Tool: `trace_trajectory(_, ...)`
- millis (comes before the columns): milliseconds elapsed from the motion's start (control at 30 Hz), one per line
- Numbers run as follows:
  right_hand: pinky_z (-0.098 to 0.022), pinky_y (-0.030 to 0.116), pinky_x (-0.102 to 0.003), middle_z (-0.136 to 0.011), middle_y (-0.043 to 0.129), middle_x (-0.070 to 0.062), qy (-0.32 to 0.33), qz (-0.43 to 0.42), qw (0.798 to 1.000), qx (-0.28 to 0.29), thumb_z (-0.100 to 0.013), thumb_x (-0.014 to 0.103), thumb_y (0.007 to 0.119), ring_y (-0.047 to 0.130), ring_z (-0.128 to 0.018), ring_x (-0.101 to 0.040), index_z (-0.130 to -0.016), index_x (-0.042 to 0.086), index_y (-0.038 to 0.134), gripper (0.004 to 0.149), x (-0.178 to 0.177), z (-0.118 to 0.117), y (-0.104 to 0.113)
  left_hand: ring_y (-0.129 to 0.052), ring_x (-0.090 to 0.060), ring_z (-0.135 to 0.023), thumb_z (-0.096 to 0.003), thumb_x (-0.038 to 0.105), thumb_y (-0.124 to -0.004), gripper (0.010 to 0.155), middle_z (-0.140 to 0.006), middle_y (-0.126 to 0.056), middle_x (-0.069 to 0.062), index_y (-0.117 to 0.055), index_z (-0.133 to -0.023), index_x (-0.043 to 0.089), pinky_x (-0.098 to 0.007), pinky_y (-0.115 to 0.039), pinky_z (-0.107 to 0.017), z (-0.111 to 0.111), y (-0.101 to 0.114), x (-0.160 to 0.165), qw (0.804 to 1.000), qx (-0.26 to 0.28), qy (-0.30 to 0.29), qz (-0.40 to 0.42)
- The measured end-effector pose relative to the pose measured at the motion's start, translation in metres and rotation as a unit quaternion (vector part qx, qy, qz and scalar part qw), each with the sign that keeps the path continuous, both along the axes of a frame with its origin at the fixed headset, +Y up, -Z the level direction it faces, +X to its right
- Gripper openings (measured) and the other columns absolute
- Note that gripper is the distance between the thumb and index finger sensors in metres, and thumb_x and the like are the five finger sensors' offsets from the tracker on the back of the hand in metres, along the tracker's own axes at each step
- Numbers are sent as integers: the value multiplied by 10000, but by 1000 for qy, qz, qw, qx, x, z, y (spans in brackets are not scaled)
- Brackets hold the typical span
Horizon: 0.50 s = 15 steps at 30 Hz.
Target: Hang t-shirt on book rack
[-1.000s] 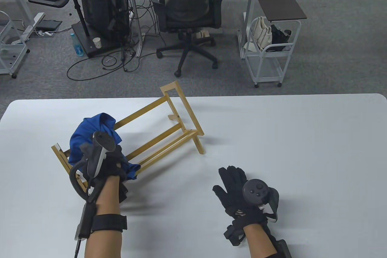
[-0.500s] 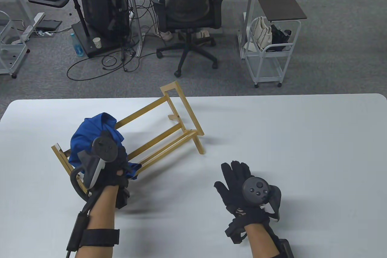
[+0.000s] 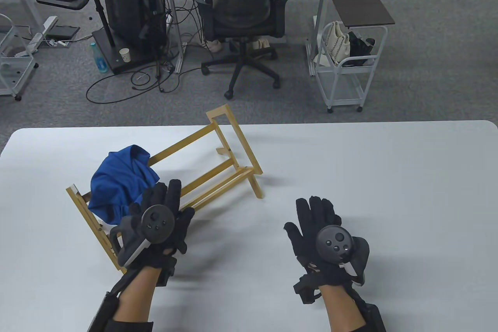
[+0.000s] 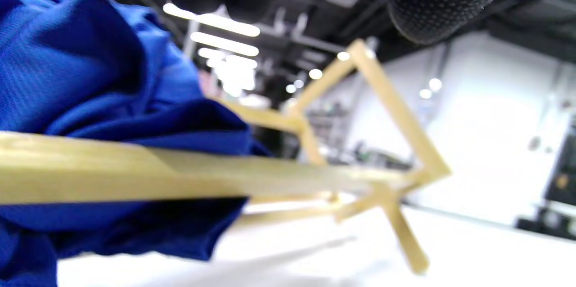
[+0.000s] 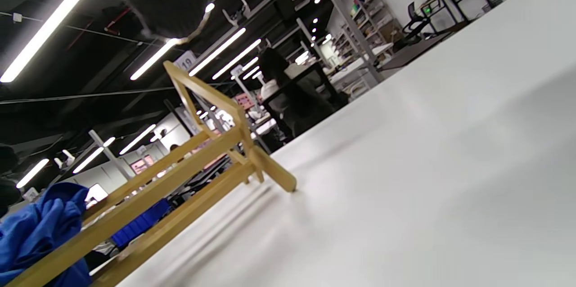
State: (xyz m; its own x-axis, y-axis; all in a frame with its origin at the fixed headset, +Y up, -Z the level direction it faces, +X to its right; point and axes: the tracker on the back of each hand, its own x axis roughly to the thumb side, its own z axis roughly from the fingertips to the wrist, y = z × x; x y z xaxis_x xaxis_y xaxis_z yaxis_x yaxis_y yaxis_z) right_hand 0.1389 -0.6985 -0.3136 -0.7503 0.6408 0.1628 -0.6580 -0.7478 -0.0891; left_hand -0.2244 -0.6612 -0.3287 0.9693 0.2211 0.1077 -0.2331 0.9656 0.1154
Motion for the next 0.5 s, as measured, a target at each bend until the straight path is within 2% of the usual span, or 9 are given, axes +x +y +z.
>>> trace_trajectory(233, -742, 230, -678, -1185, 326, -166, 28, 28, 999, 8, -584, 458, 770, 199, -1097, -417, -1148, 257, 472, 668, -9, 1, -6, -420, -425, -1184, -569, 690, -647, 748, -1247, -453, -134, -325, -1172, 386, -722, -397, -738, 13, -18, 18, 997, 3, -71, -3)
trace_trajectory(333, -740, 208, -678, -1190, 305, -157, 38, 49, 998, 12, -583, 465, 768, 163, -1100, -409, -1150, 274, 458, 674, -16, 2, -9, -345, -429, -1197, -560, 724, -625, 773, -1268, -396, -114, -292, -1177, 399, -737, -278, -717, 16, -31, 24, 997, -14, -80, -5)
trace_trajectory(500, -737, 177, -678, -1196, 271, -145, 46, 93, 994, 16, -579, 479, 767, 137, -1100, -397, -1152, 286, 438, 688, -25, 3, -19, -262, -428, -1195, -554, 748, -595, 806, -1278, -319, -135, -231, -1177, 391, -722, -218, -710, 19, -52, 31, 995, -28, -92, -17)
